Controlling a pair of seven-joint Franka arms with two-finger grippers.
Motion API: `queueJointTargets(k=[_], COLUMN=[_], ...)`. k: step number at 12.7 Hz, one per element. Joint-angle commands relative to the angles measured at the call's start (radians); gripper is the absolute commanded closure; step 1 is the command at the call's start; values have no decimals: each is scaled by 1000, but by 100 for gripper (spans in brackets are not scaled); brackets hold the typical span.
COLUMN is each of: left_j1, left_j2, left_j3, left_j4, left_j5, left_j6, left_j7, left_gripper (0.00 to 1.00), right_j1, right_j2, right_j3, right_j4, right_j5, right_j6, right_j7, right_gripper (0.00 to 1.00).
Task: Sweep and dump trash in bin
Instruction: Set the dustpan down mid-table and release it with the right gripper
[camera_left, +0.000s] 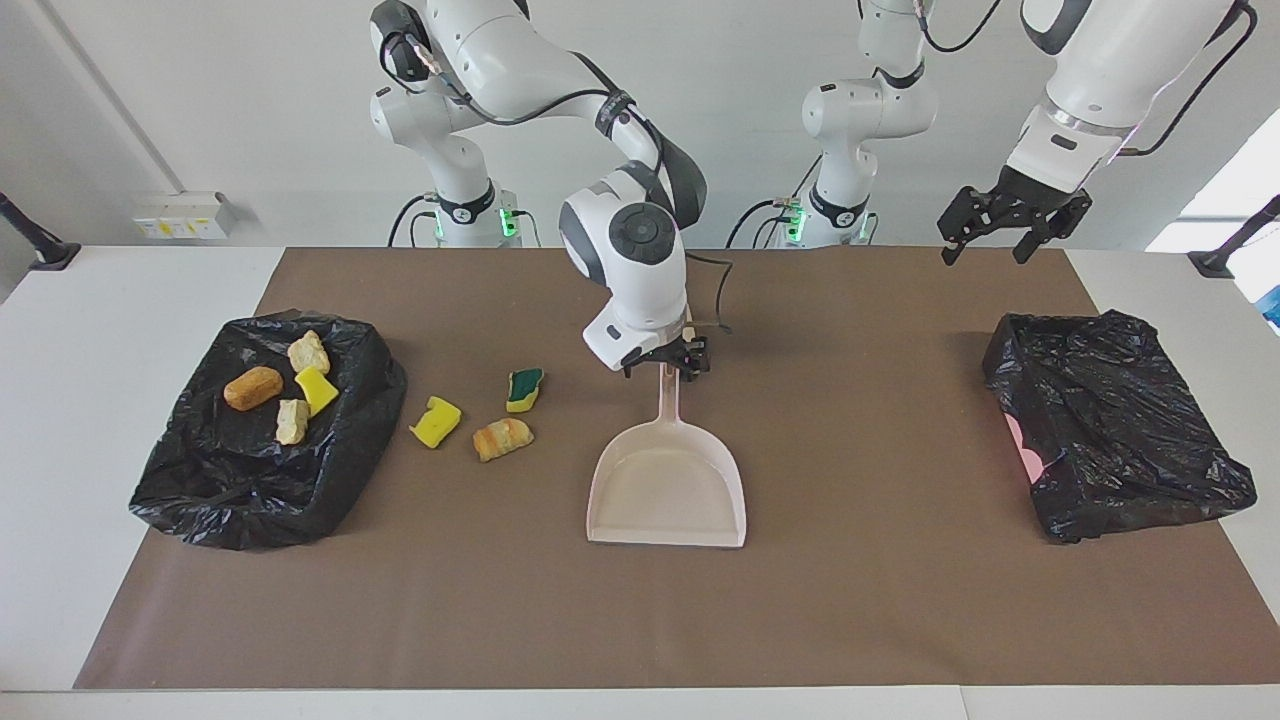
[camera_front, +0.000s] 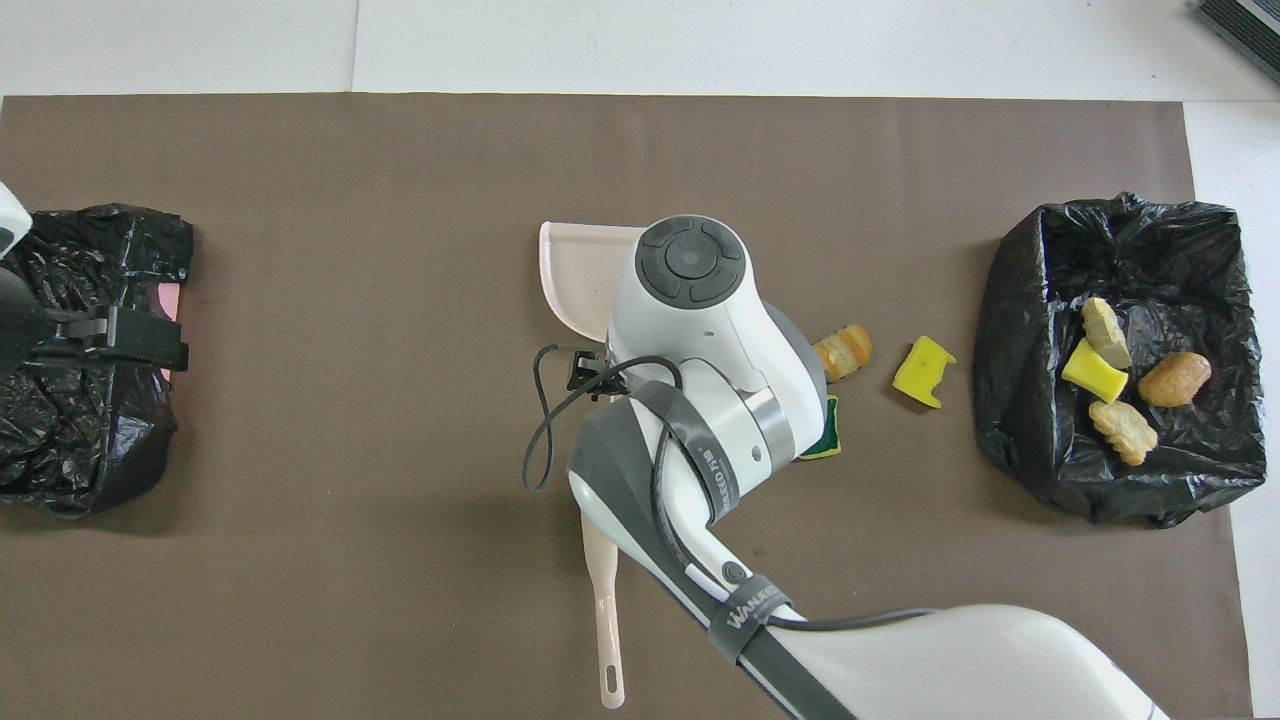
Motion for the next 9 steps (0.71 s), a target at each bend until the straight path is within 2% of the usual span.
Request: queueJointTargets(k=[1, 4, 6, 9], left_j1=[12, 14, 12, 12], left_j2=[-10, -10, -10, -8], left_j3=[-2, -1, -2, -2], left_j4=[-5, -5, -3, -3], left_j5=[-8, -8, -7, -7], left_j6=[1, -1, 2, 8], left_j7=[14, 12, 12, 12], left_gripper=[0, 0, 0, 0], right_j1=[37, 111, 160, 256], right_j2=[-172, -281, -350, -340], right_j3=[3, 2, 3, 2], right_j4=[-218, -398, -530, -634], right_j5=[21, 59, 65, 65], right_j6=[16, 75, 160, 333], right_j7=[31, 55, 62, 172], right_gripper=[0, 0, 0, 0])
